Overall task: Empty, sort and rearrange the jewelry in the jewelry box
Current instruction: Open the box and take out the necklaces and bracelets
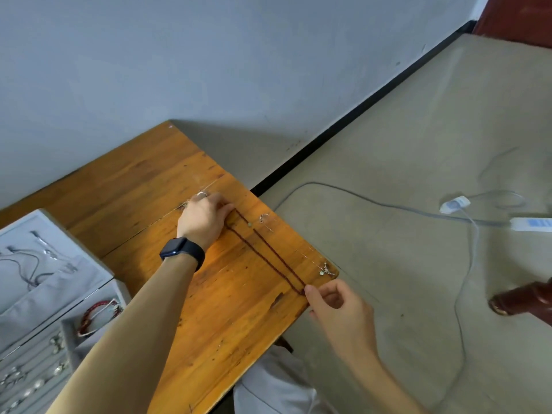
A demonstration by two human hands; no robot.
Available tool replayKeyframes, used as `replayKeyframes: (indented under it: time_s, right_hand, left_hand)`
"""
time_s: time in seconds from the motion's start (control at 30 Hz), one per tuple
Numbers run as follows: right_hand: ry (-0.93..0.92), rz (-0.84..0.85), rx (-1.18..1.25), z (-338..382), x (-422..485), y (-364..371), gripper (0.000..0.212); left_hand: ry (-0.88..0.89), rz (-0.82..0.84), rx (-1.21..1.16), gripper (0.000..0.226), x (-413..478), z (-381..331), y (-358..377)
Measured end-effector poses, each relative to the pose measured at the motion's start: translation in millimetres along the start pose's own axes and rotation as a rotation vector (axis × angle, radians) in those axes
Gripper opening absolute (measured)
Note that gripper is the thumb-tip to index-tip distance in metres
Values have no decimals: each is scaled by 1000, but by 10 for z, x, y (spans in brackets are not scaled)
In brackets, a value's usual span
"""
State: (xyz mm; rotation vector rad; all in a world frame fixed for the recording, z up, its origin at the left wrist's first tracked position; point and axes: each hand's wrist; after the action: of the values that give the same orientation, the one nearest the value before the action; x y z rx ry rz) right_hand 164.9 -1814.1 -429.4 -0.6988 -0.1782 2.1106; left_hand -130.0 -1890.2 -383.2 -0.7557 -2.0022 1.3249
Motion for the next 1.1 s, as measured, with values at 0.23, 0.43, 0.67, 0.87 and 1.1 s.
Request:
replayKeyframes:
  time_s: [0.23,0.43,0.67,0.87,1.1]
  right_hand:
    - [11,6,222,-20,-48,72,18]
    - [16,12,340,-17,-18,55,18]
    - [42,61,420,-39,-20,90,15]
    - [50,60,442,-40,-18,98,18]
    - [49,67,427,-37,-40,94,16]
  left_hand:
    - [-6,-30,-90,15,54,17,61]
    - [-11,4,-140,11,79,96,40]
    - [41,-20,-90,13,91,95,81]
    - [-6,0,-133,12,97,117,72]
    - [-90,15,-152,16,106,20,83]
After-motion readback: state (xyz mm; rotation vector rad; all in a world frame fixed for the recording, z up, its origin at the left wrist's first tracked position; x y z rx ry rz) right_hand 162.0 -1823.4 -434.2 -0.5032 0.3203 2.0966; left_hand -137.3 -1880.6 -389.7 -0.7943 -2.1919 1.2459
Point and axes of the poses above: each hand's wrist, its own x-axis towards the middle knuckle, its own y-axis out of the palm, z = x × y, and after that the axes turned 11 degrees about y, right-handed
